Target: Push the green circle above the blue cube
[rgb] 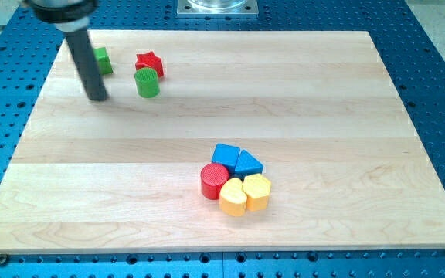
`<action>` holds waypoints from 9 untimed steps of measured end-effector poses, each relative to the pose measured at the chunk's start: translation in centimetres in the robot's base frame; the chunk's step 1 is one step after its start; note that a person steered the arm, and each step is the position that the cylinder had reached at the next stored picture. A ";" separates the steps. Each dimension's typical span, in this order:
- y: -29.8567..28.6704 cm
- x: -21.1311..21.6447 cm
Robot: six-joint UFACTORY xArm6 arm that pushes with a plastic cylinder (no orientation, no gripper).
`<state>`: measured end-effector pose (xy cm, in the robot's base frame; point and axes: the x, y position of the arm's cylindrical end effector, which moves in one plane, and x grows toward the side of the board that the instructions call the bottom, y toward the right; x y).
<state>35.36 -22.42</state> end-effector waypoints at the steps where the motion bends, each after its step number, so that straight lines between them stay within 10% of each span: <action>1: 4.5 -2.6; 3: 15.5 2.0; 4: 15.0 -3.1; 6: 19.4 11.5; 8: 17.3 1.9; 9: 22.0 3.8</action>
